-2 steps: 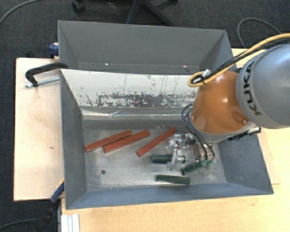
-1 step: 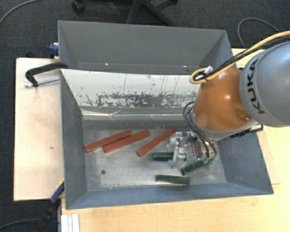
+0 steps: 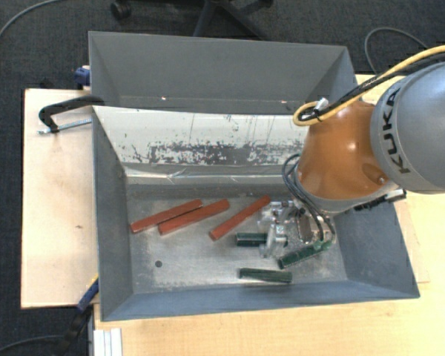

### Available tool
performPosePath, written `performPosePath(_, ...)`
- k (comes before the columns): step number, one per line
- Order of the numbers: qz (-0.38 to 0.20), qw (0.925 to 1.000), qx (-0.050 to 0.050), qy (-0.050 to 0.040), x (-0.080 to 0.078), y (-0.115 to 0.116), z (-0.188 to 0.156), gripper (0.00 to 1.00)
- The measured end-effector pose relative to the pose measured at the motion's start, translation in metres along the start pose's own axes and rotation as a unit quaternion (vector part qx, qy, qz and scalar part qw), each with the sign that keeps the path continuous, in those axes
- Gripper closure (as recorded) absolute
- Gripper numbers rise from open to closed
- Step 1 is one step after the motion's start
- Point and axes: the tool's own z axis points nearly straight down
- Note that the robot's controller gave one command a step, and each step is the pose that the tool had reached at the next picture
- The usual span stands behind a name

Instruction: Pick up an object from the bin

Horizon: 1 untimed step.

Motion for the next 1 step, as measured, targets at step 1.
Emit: performPosePath(1,0.000,1.0000,0.000,0.0001,0.0000,0.0002,-0.0158,1.00)
